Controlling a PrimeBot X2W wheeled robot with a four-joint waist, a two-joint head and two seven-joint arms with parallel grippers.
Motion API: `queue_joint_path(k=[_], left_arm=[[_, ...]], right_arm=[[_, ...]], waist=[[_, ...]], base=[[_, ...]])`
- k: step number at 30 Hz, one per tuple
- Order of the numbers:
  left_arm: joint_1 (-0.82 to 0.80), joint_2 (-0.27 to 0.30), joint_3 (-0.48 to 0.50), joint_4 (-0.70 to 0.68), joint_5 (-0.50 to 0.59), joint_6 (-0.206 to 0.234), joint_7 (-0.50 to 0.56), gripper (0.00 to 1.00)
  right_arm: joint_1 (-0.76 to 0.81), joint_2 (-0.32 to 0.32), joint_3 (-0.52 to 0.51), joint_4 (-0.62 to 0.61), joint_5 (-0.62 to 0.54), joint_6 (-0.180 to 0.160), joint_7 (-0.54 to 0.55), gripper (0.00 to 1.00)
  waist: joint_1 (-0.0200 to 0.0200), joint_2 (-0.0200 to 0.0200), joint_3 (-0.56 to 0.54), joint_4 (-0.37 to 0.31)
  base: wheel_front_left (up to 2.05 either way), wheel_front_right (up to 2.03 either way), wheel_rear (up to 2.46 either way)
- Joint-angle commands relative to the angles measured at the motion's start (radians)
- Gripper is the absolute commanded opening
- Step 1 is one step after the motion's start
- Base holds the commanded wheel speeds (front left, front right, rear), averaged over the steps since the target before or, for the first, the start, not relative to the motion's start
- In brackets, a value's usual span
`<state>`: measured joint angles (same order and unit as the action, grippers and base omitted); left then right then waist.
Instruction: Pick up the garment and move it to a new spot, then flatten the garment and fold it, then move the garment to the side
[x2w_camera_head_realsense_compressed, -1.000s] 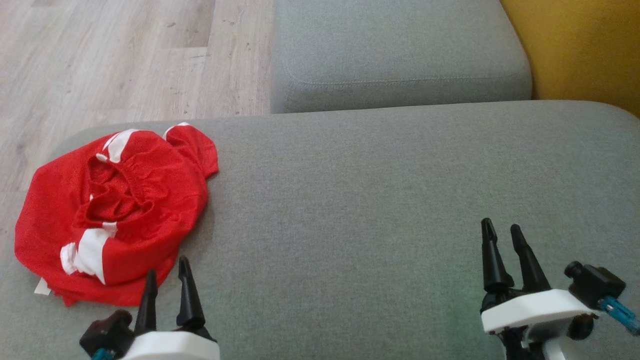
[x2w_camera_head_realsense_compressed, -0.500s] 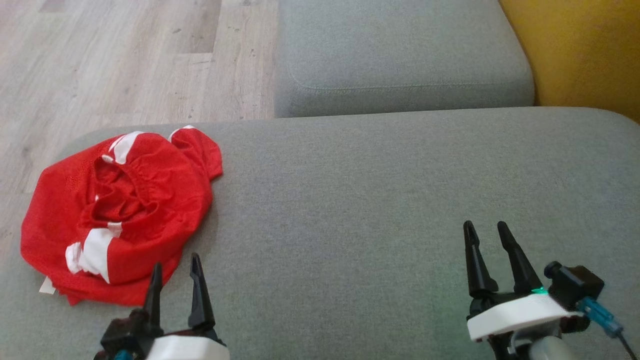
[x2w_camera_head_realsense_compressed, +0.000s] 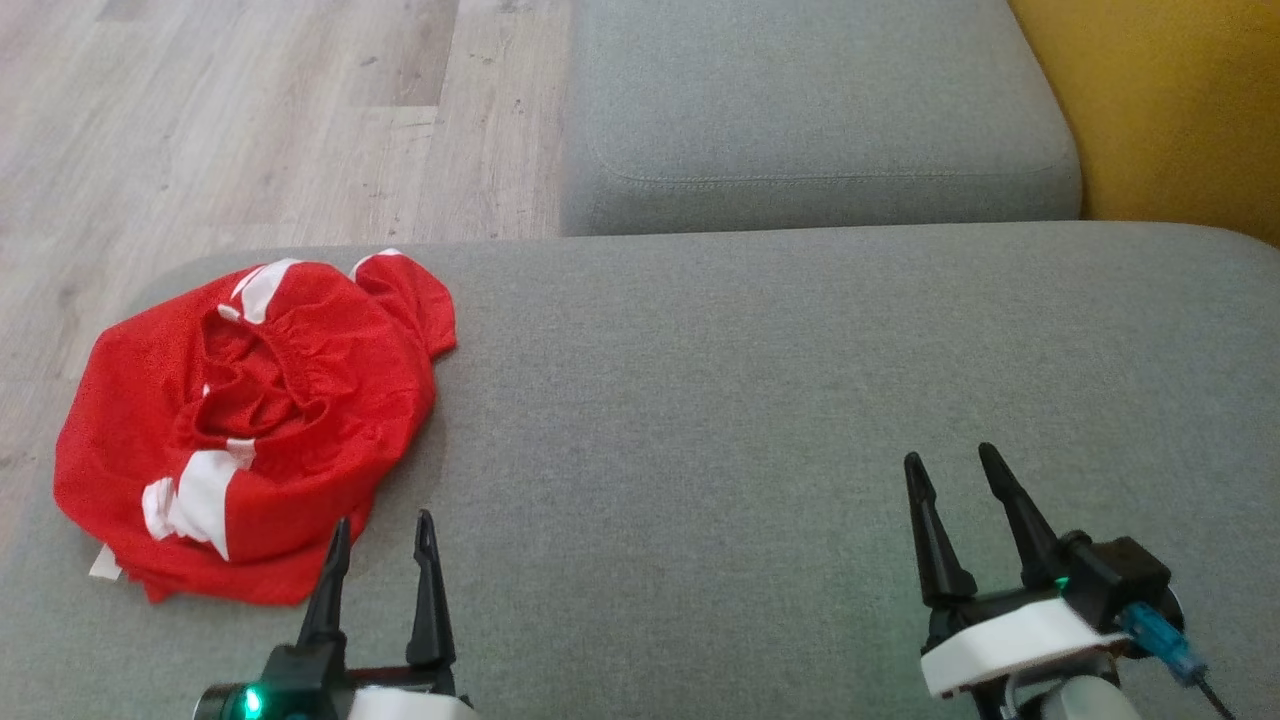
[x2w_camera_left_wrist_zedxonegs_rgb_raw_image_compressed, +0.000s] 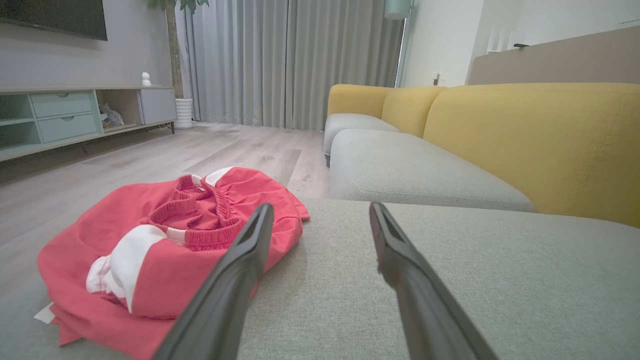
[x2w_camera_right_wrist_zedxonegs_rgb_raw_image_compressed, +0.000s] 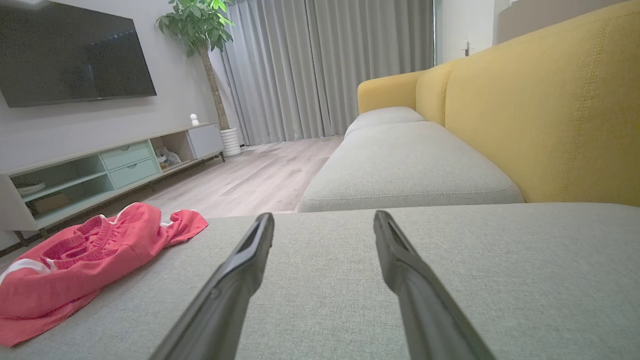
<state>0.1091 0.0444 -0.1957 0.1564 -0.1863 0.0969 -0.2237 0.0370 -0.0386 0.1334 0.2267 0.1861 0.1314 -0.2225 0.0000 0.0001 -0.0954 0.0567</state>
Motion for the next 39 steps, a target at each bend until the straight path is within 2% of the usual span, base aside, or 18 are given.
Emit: queue_joint_path(k=[1,8,33,39], left_arm=[[-0.035,0.005,0.02,-0.04,0.029,0.009,-0.018,1.0],[-0.031,0.006,0.013,-0.043,0.105,0.025,-0.038,1.0],[-0.02,0.006,0.025,-0.03,0.101,0.027,-0.038,1.0],[-0.024,0.006,0.027,-0.023,0.105,0.028,-0.038,1.0]], right_arm=[[-0.018,-0.011,0.022,-0.026,-0.027,-0.001,-0.019,1.0],[-0.017,-0.012,0.016,0.003,-0.094,-0.001,-0.039,1.0],[-0.014,-0.012,0.016,0.015,-0.086,-0.001,-0.039,1.0],[-0.009,-0.012,0.02,0.012,-0.088,-0.001,-0.039,1.0]], waist=[[0.0,-0.0001,-0.001,0.001],[0.0,-0.0001,-0.009,0.005],[0.0,-0.0001,-0.013,0.01],[0.0,-0.0001,-0.015,0.05]], base=[[0.0,0.0,0.0],[0.0,0.0,0.0],[0.0,0.0,0.0],[0.0,0.0,0.0]])
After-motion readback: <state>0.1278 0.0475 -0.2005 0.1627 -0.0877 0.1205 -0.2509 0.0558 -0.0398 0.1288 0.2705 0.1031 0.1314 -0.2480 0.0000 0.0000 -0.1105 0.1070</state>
